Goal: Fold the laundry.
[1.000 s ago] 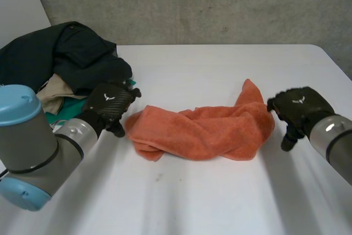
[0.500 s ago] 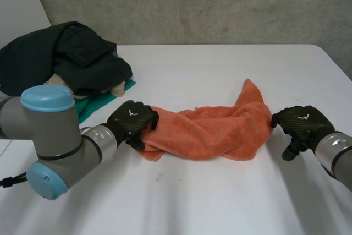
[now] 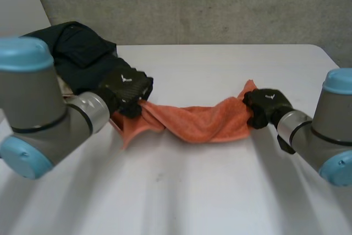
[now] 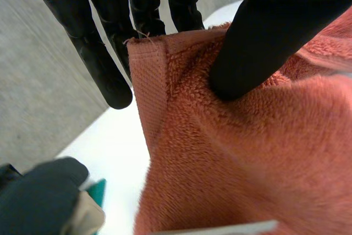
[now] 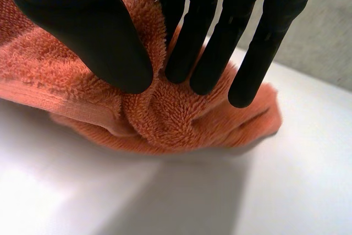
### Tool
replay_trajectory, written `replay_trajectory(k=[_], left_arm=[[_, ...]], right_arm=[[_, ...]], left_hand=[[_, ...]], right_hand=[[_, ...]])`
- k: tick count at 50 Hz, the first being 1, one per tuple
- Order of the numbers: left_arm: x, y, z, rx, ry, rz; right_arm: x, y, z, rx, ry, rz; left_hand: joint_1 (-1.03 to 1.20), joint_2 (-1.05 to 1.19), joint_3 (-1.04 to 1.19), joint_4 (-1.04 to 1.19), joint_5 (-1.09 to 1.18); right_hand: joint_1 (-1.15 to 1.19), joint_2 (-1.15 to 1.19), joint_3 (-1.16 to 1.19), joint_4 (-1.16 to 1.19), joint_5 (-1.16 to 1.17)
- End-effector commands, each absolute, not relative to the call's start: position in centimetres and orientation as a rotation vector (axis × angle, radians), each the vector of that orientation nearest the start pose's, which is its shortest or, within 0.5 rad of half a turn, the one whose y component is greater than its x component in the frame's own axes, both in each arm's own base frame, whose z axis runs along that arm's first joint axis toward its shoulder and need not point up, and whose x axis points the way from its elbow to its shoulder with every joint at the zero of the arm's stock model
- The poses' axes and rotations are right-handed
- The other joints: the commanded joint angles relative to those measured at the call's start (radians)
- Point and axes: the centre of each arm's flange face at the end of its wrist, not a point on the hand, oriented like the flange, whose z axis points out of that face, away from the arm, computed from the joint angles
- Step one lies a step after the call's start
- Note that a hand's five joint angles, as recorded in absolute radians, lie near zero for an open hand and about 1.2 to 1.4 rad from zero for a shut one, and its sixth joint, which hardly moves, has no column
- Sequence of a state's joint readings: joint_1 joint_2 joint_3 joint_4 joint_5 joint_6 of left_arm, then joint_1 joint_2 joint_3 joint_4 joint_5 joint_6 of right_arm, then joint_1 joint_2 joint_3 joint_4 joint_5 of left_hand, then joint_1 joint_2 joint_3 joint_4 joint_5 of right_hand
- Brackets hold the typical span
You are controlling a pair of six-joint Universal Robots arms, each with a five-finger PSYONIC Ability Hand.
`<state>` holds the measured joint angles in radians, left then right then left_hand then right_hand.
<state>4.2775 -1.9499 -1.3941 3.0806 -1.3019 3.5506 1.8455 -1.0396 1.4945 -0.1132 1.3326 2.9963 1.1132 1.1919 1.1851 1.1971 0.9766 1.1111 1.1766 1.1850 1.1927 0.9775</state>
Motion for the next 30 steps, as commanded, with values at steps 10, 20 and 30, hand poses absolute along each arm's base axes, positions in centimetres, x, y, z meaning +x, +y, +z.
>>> replay_trajectory(k=[10, 20, 30], left_arm=[[-27.6, -23.4, 33.5, 1.212, 2.234, -2.276], [-27.9, -25.7, 27.2, 1.237, 2.459, -1.996], [-30.8, -32.6, 25.3, 1.198, 2.225, -2.253]], right_arm=[[22.6, -29.8, 33.3, -0.973, 2.045, -2.21], [23.4, -31.1, 30.1, -1.156, 2.225, -1.956], [24.3, -36.8, 24.9, -1.061, 2.248, -2.096]], left_hand=[[0.283, 0.204, 0.211, 0.199, 0.245], [0.283, 0.204, 0.211, 0.199, 0.245], [0.283, 0.204, 0.211, 0.199, 0.245]], right_hand=[[0.285, 0.22, 0.211, 0.204, 0.244], [0.285, 0.22, 0.211, 0.204, 0.244], [0.285, 0.22, 0.211, 0.204, 0.244]])
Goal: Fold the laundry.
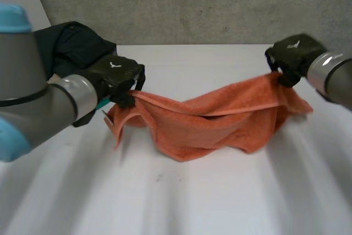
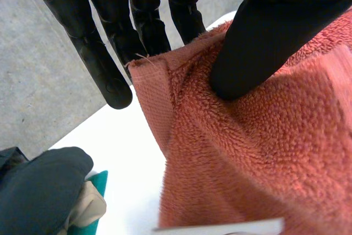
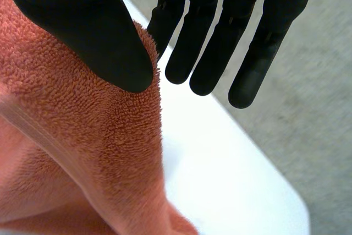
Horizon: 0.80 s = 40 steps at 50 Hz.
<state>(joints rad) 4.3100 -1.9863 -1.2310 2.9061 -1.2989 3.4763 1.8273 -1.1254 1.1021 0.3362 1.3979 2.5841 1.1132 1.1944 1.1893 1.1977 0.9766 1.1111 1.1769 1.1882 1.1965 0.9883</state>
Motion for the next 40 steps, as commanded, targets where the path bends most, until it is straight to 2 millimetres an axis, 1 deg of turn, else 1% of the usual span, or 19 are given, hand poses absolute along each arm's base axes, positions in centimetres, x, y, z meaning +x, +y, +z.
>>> replay_trajectory(k=[1, 5, 8, 9, 12, 15, 17, 21, 23, 25, 26, 27, 29, 30, 32, 33, 34, 36, 40], left_arm=[[-31.4, -33.9, 27.4, 1.149, 2.061, -2.419], [-32.7, -35.6, 32.6, 1.013, 1.585, -2.791], [-33.2, -35.7, 35.3, 0.909, 1.308, -2.962], [-33.1, -35.3, 37.2, 0.848, 1.175, -3.042], [-32.6, -34.1, 39.0, 0.77, 1.116, -3.116], [-32.1, -33.6, 38.8, 0.744, 1.191, -3.112], [-31.8, -33.2, 37.2, 0.762, 1.331, -3.053], [-31.2, -32.3, 33.0, 0.833, 1.63, -2.879], [-31.0, -31.7, 30.9, 0.874, 1.755, -2.793], [-30.6, -30.6, 27.3, 0.935, 1.941, -2.65], [-30.4, -30.2, 26.1, 0.952, 1.999, -2.599], [-30.2, -29.4, 23.9, 0.984, 2.083, -2.517], [-29.9, -28.7, 22.0, 1.013, 2.142, -2.443], [-29.7, -28.4, 21.2, 1.025, 2.165, -2.405], [-29.2, -27.5, 18.5, 1.071, 2.238, -2.279], [-29.0, -27.1, 17.6, 1.092, 2.261, -2.235], [-28.7, -26.5, 16.3, 1.127, 2.282, -2.168], [-28.5, -25.9, 15.5, 1.162, 2.289, -2.114], [-27.5, -24.4, 14.9, 1.205, 2.292, -1.991]], right_arm=[[24.4, -37.5, 25.6, -1.024, 2.211, -2.183], [24.5, -39.6, 30.6, -0.786, 1.922, -2.592], [24.5, -39.4, 35.7, -0.621, 1.613, -2.806], [24.5, -39.0, 37.1, -0.596, 1.539, -2.841], [24.1, -36.8, 41.4, -0.613, 1.364, -2.879], [24.2, -35.2, 42.5, -0.711, 1.349, -2.816], [24.4, -34.7, 42.2, -0.759, 1.389, -2.76], [24.6, -34.3, 39.7, -0.859, 1.557, -2.588], [24.7, -34.2, 37.3, -0.912, 1.695, -2.455], [24.8, -34.2, 35.1, -0.951, 1.792, -2.347], [25.1, -34.1, 32.4, -0.99, 1.893, -2.224], [25.2, -34.0, 31.1, -1.009, 1.932, -2.171], [25.3, -33.9, 28.6, -1.043, 2.013, -2.075], [25.2, -33.6, 25.6, -1.074, 2.103, -1.973], [25.0, -33.3, 22.9, -1.105, 2.178, -1.875], [24.8, -32.7, 20.0, -1.138, 2.247, -1.765], [24.8, -32.6, 19.4, -1.145, 2.258, -1.744], [24.7, -31.9, 17.1, -1.16, 2.312, -1.659], [24.4, -31.2, 15.6, -1.156, 2.357, -1.627]], left_hand=[[0.283, 0.202, 0.207, 0.199, 0.245], [0.283, 0.202, 0.207, 0.199, 0.245], [0.283, 0.202, 0.207, 0.199, 0.245], [0.283, 0.202, 0.207, 0.199, 0.245], [0.283, 0.202, 0.207, 0.199, 0.245], [0.283, 0.202, 0.207, 0.199, 0.245], [0.283, 0.202, 0.207, 0.199, 0.245], [0.283, 0.202, 0.207, 0.199, 0.245], [0.283, 0.202, 0.207, 0.199, 0.245], [0.283, 0.202, 0.207, 0.199, 0.245], [0.283, 0.202, 0.207, 0.199, 0.245], [0.281, 0.199, 0.204, 0.196, 0.243], [0.26, 0.179, 0.184, 0.176, 0.222], [0.248, 0.167, 0.172, 0.164, 0.21], [0.207, 0.126, 0.131, 0.123, 0.169], [0.198, 0.117, 0.122, 0.114, 0.16], [0.166, 0.085, 0.09, 0.082, 0.128], [0.084, 0.003, 0.008, 0.0, 0.046], [-0.11, -0.191, -0.186, -0.194, -0.148]], right_hand=[[0.285, 0.219, 0.208, 0.2, 0.233], [0.285, 0.219, 0.208, 0.2, 0.233], [0.285, 0.219, 0.208, 0.2, 0.233], [0.285, 0.219, 0.208, 0.2, 0.233], [0.285, 0.219, 0.208, 0.2, 0.233], [0.285, 0.219, 0.208, 0.2, 0.233], [0.285, 0.219, 0.208, 0.2, 0.233], [0.285, 0.219, 0.208, 0.2, 0.233], [0.285, 0.219, 0.208, 0.2, 0.233], [0.285, 0.219, 0.208, 0.2, 0.233], [0.285, 0.219, 0.208, 0.2, 0.233], [0.285, 0.219, 0.208, 0.2, 0.233], [0.285, 0.219, 0.208, 0.2, 0.233], [0.285, 0.219, 0.208, 0.2, 0.233], [0.285, 0.219, 0.208, 0.2, 0.233], [0.285, 0.219, 0.208, 0.2, 0.233], [0.285, 0.219, 0.208, 0.2, 0.233], [0.285, 0.219, 0.208, 0.2, 0.233], [0.285, 0.219, 0.208, 0.2, 0.233]])
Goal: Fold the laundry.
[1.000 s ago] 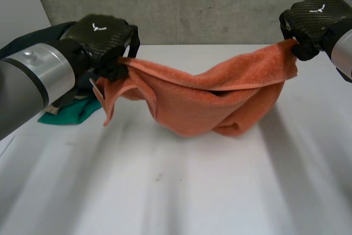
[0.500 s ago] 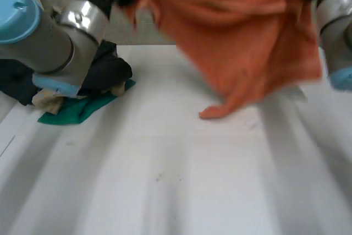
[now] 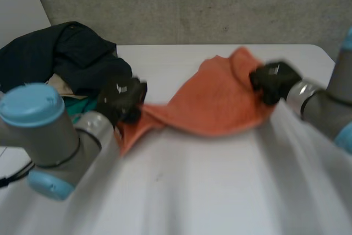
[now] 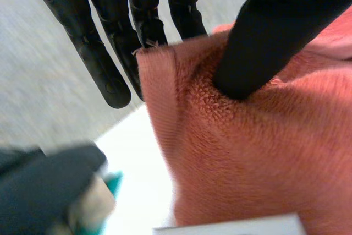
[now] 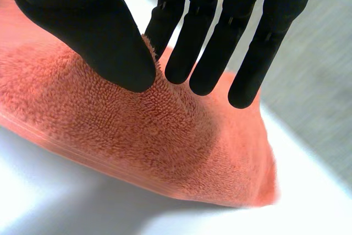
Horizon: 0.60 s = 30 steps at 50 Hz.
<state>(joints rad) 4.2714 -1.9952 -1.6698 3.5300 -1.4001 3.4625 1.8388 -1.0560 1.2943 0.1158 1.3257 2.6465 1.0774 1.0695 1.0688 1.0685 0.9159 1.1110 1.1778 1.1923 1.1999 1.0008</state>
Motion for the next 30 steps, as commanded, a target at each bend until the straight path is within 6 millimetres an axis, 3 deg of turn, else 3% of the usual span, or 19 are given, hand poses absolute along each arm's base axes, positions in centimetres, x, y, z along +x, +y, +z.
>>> replay_trajectory(k=[1, 6, 15, 26, 30], left_arm=[[-27.2, -24.0, 15.7, 1.202, 2.279, -1.979], [-26.5, -23.3, 18.2, 1.185, 2.279, -1.977], [-26.7, -24.0, 19.8, 1.177, 2.272, -1.991], [-28.0, -25.9, 16.1, 1.235, 2.377, -1.841], [-28.4, -26.9, 15.5, 1.233, 2.395, -1.821]], right_arm=[[24.4, -31.2, 15.5, -1.154, 2.363, -1.626], [24.1, -30.7, 14.9, -1.15, 2.385, -1.609], [23.8, -29.5, 15.4, -1.142, 2.381, -1.615], [23.5, -28.8, 14.9, -1.136, 2.39, -1.61], [23.3, -28.8, 14.8, -1.13, 2.392, -1.618]], left_hand=[[-0.144, -0.136, -0.135, -0.135, -0.157], [-0.353, -0.345, -0.344, -0.344, -0.366], [-0.485, -0.477, -0.477, -0.476, -0.498], [-0.509, -0.501, -0.5, -0.5, -0.522], [-0.316, -0.308, -0.307, -0.307, -0.329]], right_hand=[[0.285, 0.218, 0.204, 0.196, 0.221], [0.285, 0.218, 0.204, 0.196, 0.221], [0.285, 0.218, 0.204, 0.196, 0.221], [0.285, 0.218, 0.204, 0.196, 0.221], [0.285, 0.218, 0.204, 0.196, 0.221]])
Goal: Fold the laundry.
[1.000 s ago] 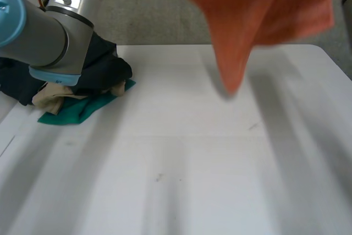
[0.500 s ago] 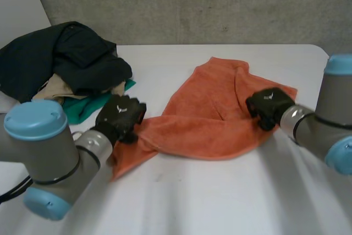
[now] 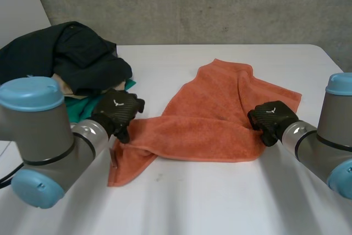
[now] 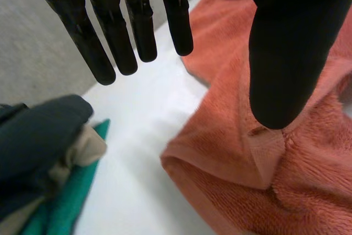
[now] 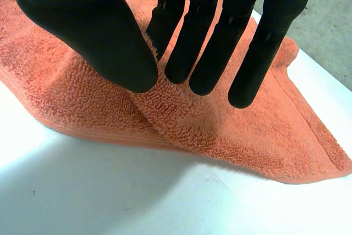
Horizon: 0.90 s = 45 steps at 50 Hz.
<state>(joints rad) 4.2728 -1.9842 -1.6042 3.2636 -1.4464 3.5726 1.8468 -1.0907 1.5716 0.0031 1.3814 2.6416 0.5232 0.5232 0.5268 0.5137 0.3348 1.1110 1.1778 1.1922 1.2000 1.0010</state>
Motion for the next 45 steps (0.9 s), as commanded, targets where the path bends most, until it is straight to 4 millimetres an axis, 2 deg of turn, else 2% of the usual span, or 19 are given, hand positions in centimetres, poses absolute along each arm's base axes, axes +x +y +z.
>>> replay_trajectory(k=[1, 3, 7, 13, 16, 21, 24, 30, 41, 43, 45], left_arm=[[-28.5, -27.0, 15.5, 1.235, 2.394, -1.824], [-28.8, -27.3, 15.8, 1.239, 2.387, -1.835], [-29.3, -27.3, 15.8, 1.263, 2.394, -1.82], [-29.3, -25.8, 16.1, 1.321, 2.468, -1.699], [-29.1, -25.4, 16.5, 1.317, 2.485, -1.677], [-29.0, -23.8, 19.3, 1.313, 2.451, -1.749], [-29.1, -23.1, 19.8, 1.319, 2.455, -1.77], [-29.0, -22.6, 18.8, 1.328, 2.492, -1.719], [-29.2, -23.5, 15.6, 1.338, 2.549, -1.61], [-29.2, -23.8, 15.6, 1.334, 2.545, -1.613], [-29.4, -24.1, 15.7, 1.329, 2.533, -1.64]], right_arm=[[23.3, -28.8, 14.7, -1.13, 2.392, -1.618], [23.2, -28.9, 14.7, -1.127, 2.394, -1.621], [23.1, -29.0, 14.7, -1.124, 2.395, -1.624], [23.2, -29.0, 14.7, -1.123, 2.392, -1.63], [23.2, -29.1, 14.7, -1.123, 2.391, -1.632], [23.2, -29.1, 14.8, -1.123, 2.386, -1.638], [23.3, -29.0, 14.8, -1.126, 2.386, -1.635], [23.3, -28.9, 14.7, -1.128, 2.389, -1.627], [23.3, -28.9, 14.7, -1.128, 2.389, -1.627], [23.3, -28.9, 14.7, -1.128, 2.389, -1.627], [23.3, -28.9, 14.7, -1.128, 2.389, -1.627]], left_hand=[[0.306, 0.306, 0.303, 0.316, 0.32], [0.483, 0.482, 0.479, 0.492, 0.496], [0.533, 0.533, 0.529, 0.542, 0.547], [0.199, 0.199, 0.195, 0.208, 0.213], [0.172, 0.172, 0.168, 0.181, 0.186], [0.078, 0.078, 0.074, 0.087, 0.092], [0.072, 0.072, 0.068, 0.082, 0.086], [0.072, 0.072, 0.068, 0.082, 0.086], [0.095, 0.095, 0.092, 0.105, 0.109], [0.166, 0.165, 0.162, 0.175, 0.179], [0.414, 0.414, 0.411, 0.424, 0.428]], right_hand=[[0.285, 0.218, 0.204, 0.196, 0.221], [0.285, 0.218, 0.204, 0.196, 0.221], [0.285, 0.218, 0.204, 0.196, 0.221], [0.285, 0.218, 0.204, 0.196, 0.221], [0.285, 0.218, 0.204, 0.196, 0.221], [0.285, 0.218, 0.204, 0.196, 0.221], [0.285, 0.218, 0.204, 0.196, 0.221], [0.285, 0.218, 0.204, 0.196, 0.221], [0.285, 0.218, 0.204, 0.196, 0.221], [0.285, 0.218, 0.204, 0.196, 0.221], [0.285, 0.218, 0.204, 0.196, 0.221]])
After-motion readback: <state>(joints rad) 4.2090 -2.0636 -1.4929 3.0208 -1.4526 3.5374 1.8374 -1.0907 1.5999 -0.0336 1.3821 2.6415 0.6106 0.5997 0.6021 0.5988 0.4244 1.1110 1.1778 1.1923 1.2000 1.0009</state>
